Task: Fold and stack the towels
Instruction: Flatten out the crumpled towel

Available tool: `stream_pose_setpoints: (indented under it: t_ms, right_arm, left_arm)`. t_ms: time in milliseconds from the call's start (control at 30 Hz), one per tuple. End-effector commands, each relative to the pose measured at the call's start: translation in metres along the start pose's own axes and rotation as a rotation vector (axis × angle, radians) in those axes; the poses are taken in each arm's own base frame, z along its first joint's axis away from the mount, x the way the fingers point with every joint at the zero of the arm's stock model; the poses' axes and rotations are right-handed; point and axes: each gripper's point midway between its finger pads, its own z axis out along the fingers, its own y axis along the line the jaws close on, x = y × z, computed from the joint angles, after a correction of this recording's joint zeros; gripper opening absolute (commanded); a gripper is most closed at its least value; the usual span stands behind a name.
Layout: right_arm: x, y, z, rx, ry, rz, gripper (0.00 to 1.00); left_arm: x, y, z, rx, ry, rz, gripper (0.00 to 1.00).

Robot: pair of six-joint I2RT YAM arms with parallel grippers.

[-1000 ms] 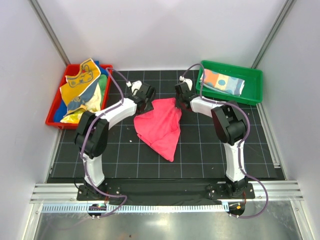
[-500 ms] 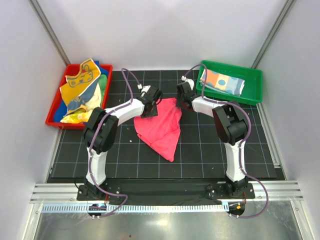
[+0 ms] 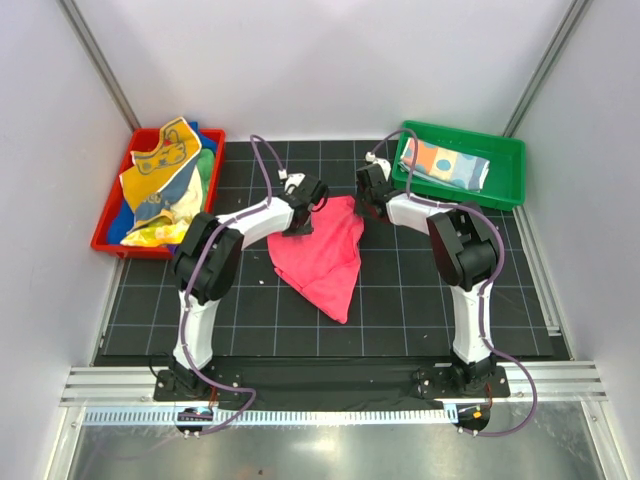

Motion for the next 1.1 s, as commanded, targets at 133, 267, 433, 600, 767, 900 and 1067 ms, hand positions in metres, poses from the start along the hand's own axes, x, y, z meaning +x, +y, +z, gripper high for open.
stream_pose_setpoints:
  t_ms: [133, 267, 433, 600, 767, 900, 1067]
  right_arm:
    - [-0.026, 0.004, -0.017, -0.026, -0.063, 0.031, 0.13]
    - [-0.029, 0.001, -0.018, -0.022, -0.068, 0.038, 0.13]
    - [-0.03, -0.001, -0.018, -0.021, -0.067, 0.04, 0.14]
    - [-0.037, -0.003, -0.023, -0.026, -0.091, 0.041, 0.26]
    - [-0.046, 0.001, -0.027, -0.051, -0.114, 0.016, 0.49]
    - [-0.053, 0.006, -0.033, -0.072, -0.138, 0.011, 0.52]
    - [-0.051, 0.006, -0.033, -0.072, -0.137, 0.0, 0.53]
  left_arm:
    - [-0.034, 0.004, -0.012, -0.045, -0.08, 0.008, 0.23]
    - [-0.039, 0.004, -0.012, -0.047, -0.087, 0.007, 0.16]
    - [-0.047, 0.007, -0.013, -0.049, -0.096, 0.002, 0.09]
    - [-0.051, 0.006, -0.014, -0.041, -0.097, 0.005, 0.03]
    - [-0.053, 0.005, -0.016, -0.038, -0.102, 0.007, 0.0]
    - [-0.056, 0.005, -0.017, -0.037, -0.107, 0.004, 0.0]
    - [-0.058, 0.005, -0.018, -0.03, -0.109, -0.003, 0.0]
